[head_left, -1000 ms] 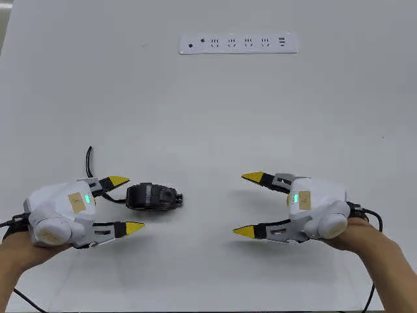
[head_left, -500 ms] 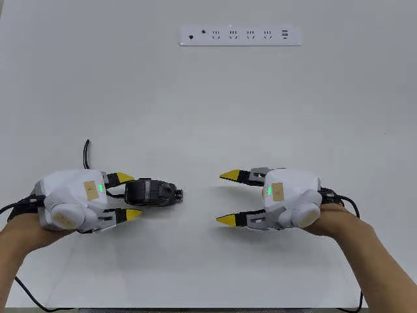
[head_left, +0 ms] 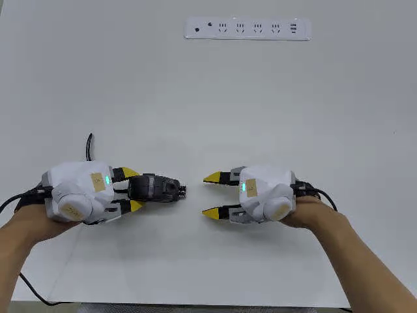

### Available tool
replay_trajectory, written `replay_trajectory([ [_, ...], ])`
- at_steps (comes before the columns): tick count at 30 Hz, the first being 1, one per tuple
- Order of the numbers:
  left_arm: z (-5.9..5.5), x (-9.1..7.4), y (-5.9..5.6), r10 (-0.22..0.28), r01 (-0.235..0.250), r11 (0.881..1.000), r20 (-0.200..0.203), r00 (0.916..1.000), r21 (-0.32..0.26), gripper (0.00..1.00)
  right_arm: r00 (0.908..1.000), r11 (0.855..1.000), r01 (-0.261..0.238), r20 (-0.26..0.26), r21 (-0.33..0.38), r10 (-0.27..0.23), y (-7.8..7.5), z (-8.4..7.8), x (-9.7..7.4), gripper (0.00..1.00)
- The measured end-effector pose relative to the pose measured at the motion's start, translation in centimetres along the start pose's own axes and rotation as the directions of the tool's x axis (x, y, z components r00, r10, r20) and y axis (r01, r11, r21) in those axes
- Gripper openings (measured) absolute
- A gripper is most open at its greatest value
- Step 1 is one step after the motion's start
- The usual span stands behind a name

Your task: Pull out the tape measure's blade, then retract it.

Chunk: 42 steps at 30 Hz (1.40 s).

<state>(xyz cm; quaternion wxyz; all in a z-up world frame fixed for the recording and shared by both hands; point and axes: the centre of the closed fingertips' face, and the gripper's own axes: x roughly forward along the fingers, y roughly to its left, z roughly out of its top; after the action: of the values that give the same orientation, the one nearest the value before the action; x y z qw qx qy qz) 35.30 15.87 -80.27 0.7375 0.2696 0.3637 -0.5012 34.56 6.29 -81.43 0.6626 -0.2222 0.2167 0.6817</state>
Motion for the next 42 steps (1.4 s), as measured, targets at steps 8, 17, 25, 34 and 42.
replay_trajectory([
  [8,-0.1,0.0,0.1,0.008,-0.008,1.0,-0.001,1.0,-0.011,0.27,1.0,1.0,-0.006,0.0,0.003,0.006,-0.2,0.5,1.8,0.27],
  [17,0.0,0.0,0.1,-0.005,0.004,1.0,-0.004,1.0,-0.017,0.27,0.9999,1.0,-0.001,-0.014,0.005,0.001,-0.8,0.4,3.2,0.21],
  [25,0.1,0.0,0.1,-0.01,0.01,1.0,-0.003,0.9999,-0.026,0.27,0.9999,1.0,-0.015,0.003,0.019,0.015,-0.7,0.8,4.0,0.15],
  [34,0.0,0.0,0.1,-0.014,0.014,0.999,-0.007,0.9999,-0.039,0.27,1.0,0.999,0.001,0.007,0.053,-0.001,-0.7,0.9,4.0,0.12],
  [42,-0.1,0.0,0.0,-0.017,0.016,0.999,-0.014,0.9998,-0.038,0.27,0.9997,0.999,-0.002,-0.025,0.048,0.003,-0.7,0.8,4.0,0.1],
])
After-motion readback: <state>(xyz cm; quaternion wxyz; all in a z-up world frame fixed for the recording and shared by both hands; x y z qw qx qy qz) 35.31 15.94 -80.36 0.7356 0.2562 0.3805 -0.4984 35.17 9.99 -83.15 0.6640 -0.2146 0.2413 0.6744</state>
